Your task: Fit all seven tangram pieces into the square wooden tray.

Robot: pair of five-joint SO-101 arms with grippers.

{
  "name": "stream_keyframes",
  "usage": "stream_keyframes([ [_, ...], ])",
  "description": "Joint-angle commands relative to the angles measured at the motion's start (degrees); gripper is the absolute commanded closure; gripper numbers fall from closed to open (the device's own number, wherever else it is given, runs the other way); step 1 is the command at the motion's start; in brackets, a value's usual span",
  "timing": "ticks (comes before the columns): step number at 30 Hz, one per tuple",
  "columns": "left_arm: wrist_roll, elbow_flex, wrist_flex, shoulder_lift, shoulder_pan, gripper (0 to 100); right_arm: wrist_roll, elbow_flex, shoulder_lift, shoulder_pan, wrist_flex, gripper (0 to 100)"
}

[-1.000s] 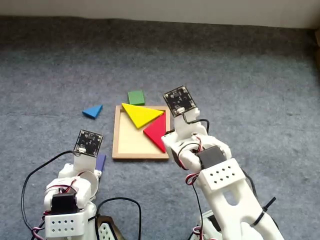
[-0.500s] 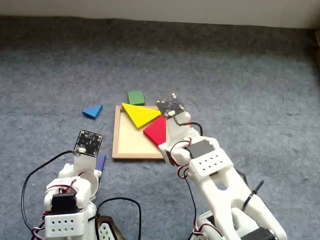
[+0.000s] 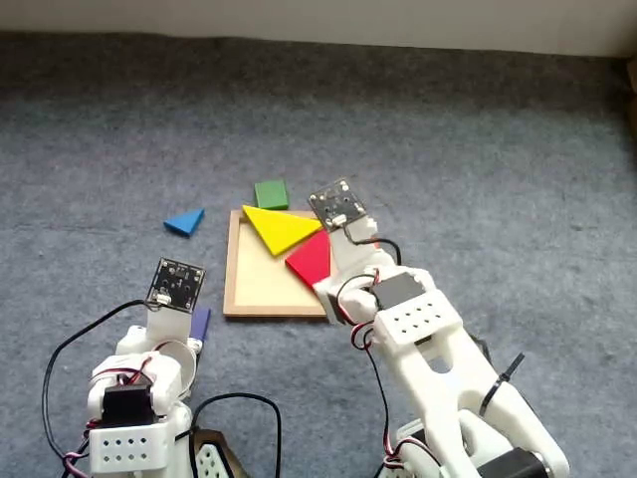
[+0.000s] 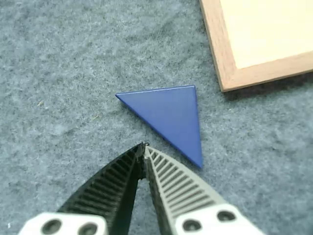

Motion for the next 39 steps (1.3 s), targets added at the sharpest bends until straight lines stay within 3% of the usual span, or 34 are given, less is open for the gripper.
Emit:
stream_keyframes([
  [1, 0.2, 1.1, 0.3, -1.5, -0.2, 99, -0.5, -5.7, -0.1, -0.3, -0.9, 97.1],
  [6, 0.2, 1.1, 0.3, -1.5, -0.2, 99, -0.5, -10.9, 2.5, -1.5, -1.0, 97.1],
  [20, 0.2, 1.1, 0.3, -1.5, -0.2, 99, -0.6, -37.1, 30.9, -5.0, -1.0, 97.1],
  [26, 0.2, 1.1, 0.3, -1.5, -0.2, 99, -9.1, -46.7, 41.1, -5.4, -5.9, 97.1],
  [31, 0.2, 1.1, 0.3, -1.5, -0.2, 99, -11.0, -49.2, 48.0, -4.6, -12.4, 97.1],
  [39, 0.2, 1.1, 0.3, -1.5, -0.2, 99, -10.7, -48.3, 51.1, -4.4, -10.6, 97.3],
])
